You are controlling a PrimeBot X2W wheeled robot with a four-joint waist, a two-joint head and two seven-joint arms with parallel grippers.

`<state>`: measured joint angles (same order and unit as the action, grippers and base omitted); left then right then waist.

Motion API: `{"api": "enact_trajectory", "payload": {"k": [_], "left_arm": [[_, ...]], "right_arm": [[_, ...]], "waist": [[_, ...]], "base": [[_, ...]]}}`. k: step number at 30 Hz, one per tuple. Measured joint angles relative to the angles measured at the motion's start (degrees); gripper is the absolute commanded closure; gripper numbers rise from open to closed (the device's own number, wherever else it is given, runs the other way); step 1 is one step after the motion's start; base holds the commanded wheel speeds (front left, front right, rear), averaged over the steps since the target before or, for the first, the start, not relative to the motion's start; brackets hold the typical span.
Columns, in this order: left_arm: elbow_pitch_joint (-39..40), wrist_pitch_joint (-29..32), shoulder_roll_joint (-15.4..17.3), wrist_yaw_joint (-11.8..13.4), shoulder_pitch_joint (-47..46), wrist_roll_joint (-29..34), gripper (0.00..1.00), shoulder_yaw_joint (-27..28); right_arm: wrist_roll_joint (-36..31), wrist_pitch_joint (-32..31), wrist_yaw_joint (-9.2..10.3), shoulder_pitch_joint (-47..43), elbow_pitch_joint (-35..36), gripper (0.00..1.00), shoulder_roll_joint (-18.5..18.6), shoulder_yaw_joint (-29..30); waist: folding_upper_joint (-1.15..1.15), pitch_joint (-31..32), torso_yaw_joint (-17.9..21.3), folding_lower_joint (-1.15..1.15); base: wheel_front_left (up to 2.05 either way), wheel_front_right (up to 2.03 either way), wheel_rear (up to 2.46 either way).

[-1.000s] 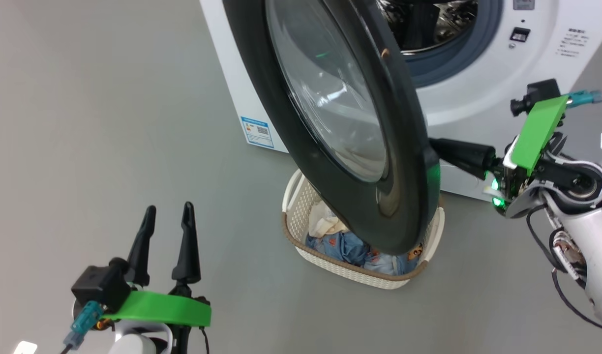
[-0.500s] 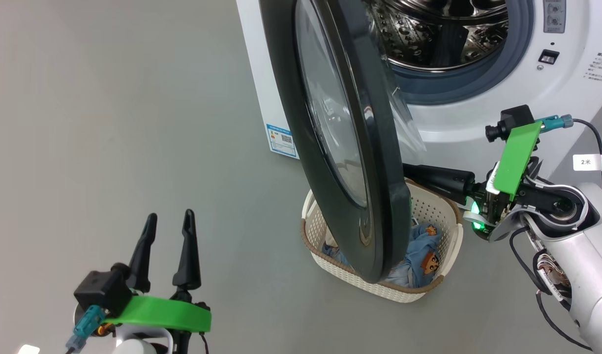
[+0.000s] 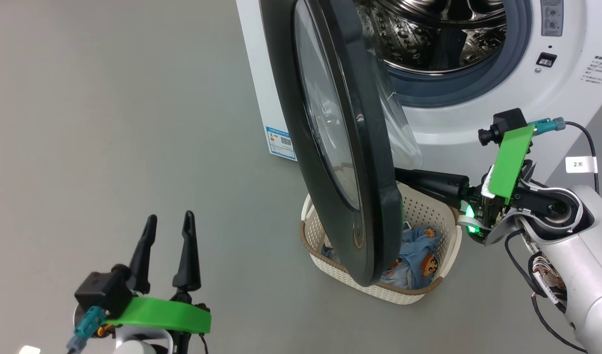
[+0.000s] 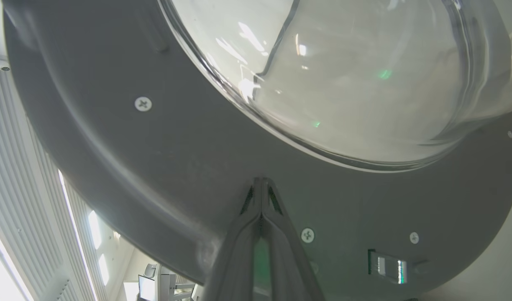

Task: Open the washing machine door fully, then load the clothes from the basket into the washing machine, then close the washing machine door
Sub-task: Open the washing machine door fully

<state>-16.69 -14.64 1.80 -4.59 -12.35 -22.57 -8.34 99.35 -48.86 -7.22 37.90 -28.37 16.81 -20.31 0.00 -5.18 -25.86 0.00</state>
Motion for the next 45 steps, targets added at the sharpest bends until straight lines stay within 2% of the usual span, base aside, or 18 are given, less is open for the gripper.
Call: {"api": "enact_trajectory", "payload": {"k": [19,20,21,22,23,24,37,45], "left_arm": [[0.0,0.0,0.0,0.0,0.9,0.1,0.00,0.3],[0.0,0.0,0.0,0.0,1.0,0.1,0.00,0.3],[0.0,0.0,0.0,0.0,1.0,0.1,0.00,0.4],[0.0,0.0,0.0,0.0,1.0,0.1,0.00,0.5],[0.0,0.0,0.0,0.0,1.0,0.1,0.00,0.5],[0.0,0.0,0.0,0.0,1.0,0.1,0.00,0.5],[-0.1,0.0,0.8,-0.5,0.9,0.7,0.00,1.2],[-0.1,0.0,0.8,-0.3,0.9,1.5,0.00,1.5]], "right_arm": [[-0.6,0.1,0.00,0.0,0.2,1.00,-0.4,0.0],[-0.7,0.2,0.00,0.0,0.4,0.91,-0.4,0.1],[-1.1,0.6,0.00,-0.1,0.6,0.75,-0.4,0.2],[-1.3,1.0,0.00,-0.1,0.7,0.53,-0.4,0.3],[-1.9,1.5,0.00,-0.1,0.8,0.08,-0.3,0.4],[-2.4,2.0,0.00,-0.2,1.2,0.00,-0.3,0.5],[-10.2,13.2,0.00,-3.5,8.6,0.00,0.9,2.4],[-19.6,24.7,0.00,-5.9,16.9,0.00,2.3,2.1]], "waist": [[0.00,0.5,1.5,0.00],[0.00,0.6,1.8,0.00],[0.00,0.6,2.1,0.00],[0.00,0.6,2.4,0.00],[0.00,0.7,2.7,0.00],[0.00,0.7,3.1,0.00],[0.00,0.9,8.9,0.00],[0.00,0.7,13.6,0.00]], "base": [[0.00,0.00,0.00],[0.00,0.00,0.00],[0.00,0.00,0.00],[0.00,0.00,0.00],[0.00,0.00,0.00],[0.00,0.00,0.00],[0.00,0.00,0.00],[0.00,0.00,0.00]]}}
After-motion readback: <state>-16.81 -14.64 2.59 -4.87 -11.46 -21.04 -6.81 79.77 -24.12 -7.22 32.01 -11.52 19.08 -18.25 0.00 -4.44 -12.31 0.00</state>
